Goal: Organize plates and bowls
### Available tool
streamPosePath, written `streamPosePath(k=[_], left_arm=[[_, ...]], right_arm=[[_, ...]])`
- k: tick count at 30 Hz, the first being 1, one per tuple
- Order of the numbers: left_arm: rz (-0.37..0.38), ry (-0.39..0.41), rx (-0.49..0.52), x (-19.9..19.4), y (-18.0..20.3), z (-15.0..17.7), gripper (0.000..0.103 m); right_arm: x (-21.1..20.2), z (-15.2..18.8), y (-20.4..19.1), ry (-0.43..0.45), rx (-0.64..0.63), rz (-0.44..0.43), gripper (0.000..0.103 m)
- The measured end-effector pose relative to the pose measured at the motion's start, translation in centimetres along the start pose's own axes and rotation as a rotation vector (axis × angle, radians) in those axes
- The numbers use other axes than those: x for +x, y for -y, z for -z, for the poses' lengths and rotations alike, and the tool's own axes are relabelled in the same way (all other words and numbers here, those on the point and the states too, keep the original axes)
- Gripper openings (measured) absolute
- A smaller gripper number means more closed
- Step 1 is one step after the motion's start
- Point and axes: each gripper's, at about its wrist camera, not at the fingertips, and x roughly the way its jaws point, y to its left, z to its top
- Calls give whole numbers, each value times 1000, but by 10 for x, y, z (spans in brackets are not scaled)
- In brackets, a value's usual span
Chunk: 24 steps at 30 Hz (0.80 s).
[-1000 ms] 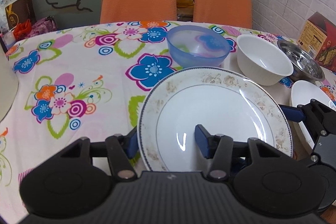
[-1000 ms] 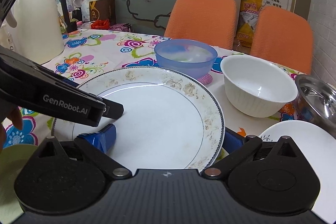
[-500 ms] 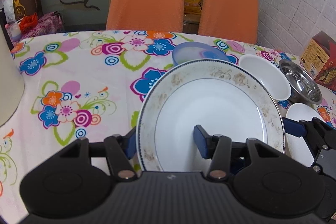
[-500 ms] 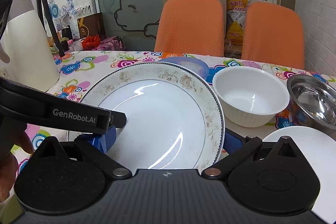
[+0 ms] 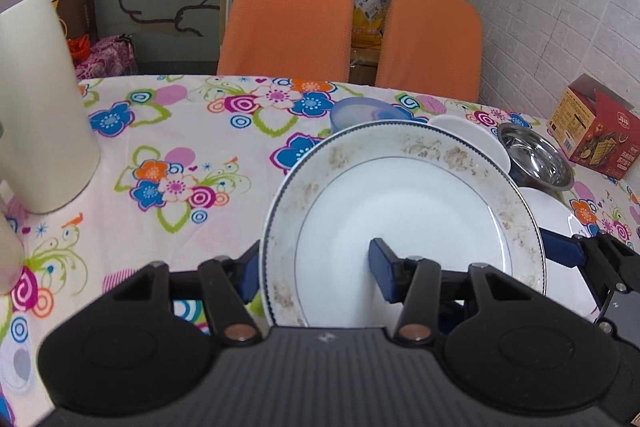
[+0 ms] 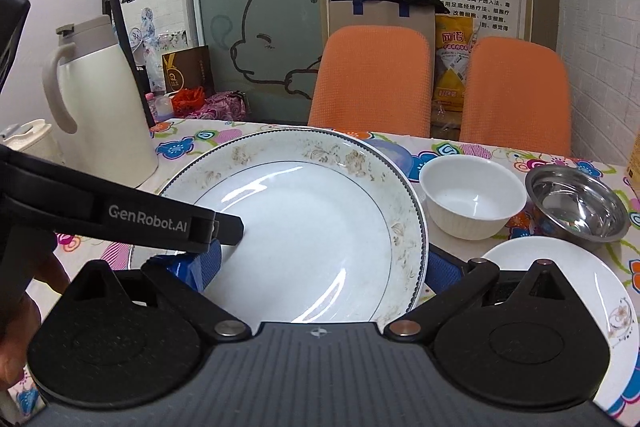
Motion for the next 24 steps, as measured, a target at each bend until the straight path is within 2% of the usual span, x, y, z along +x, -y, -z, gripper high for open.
streamPosePath(k=[6, 13, 20, 24], left_arm=[[-27, -21, -22, -24, -6, 46, 50], [-19, -68, -49, -37, -8, 91, 50], [14, -94, -78, -31, -14, 107, 51], [40, -98, -94, -28, -16, 109, 55]], right_arm=[[-21, 30, -21, -45, 11, -14, 91], [-39, 64, -30, -101, 60, -35, 91], [-38, 79, -34, -125, 36, -28, 91], [-36, 83, -35, -125, 7, -28, 91]])
